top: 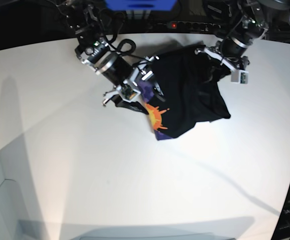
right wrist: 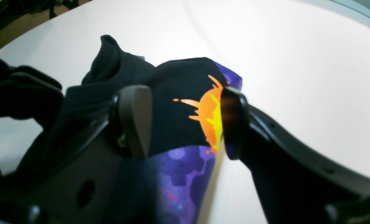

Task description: Fold the T-shirt properly

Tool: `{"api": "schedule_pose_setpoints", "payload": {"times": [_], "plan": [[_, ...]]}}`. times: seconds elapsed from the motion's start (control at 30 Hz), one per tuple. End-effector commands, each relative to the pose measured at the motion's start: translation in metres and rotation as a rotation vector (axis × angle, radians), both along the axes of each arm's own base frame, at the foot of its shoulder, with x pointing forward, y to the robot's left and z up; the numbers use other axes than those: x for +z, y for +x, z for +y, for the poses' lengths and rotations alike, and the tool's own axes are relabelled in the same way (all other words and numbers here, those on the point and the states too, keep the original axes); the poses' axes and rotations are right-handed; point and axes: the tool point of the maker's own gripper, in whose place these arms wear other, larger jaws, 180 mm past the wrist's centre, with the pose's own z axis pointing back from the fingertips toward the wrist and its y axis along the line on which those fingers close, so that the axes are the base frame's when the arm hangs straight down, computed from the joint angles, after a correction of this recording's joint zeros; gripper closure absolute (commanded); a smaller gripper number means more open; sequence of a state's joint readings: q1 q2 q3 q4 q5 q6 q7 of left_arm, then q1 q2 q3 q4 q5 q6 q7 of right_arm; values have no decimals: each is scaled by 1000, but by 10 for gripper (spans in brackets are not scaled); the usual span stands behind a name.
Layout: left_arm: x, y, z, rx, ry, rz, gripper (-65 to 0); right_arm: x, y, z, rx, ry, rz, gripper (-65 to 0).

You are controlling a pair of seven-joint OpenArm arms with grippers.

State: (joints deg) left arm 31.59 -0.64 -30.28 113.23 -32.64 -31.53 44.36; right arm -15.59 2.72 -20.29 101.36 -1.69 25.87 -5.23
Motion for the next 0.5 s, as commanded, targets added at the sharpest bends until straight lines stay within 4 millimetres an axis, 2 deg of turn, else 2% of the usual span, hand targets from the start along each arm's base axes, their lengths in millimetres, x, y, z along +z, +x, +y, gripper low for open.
{"api": "schedule_pose_setpoints", "payload": {"times": [0.0, 0.03, 0.27, 0.47], "plan": [[7, 3, -1, -3, -11, -32, -59, 14, 3, 2, 0, 39, -41, -356], [6, 2, 0, 0, -12, -28, 0, 14, 3, 2, 0, 39, -41, -356], [6, -14, 5, -13, 12, -2, 0, 15, 4, 2, 0, 39, -42, -356], [-2, -31, 6, -12, 15, 47, 0, 15, 4, 2, 0, 39, -42, -356]]}}
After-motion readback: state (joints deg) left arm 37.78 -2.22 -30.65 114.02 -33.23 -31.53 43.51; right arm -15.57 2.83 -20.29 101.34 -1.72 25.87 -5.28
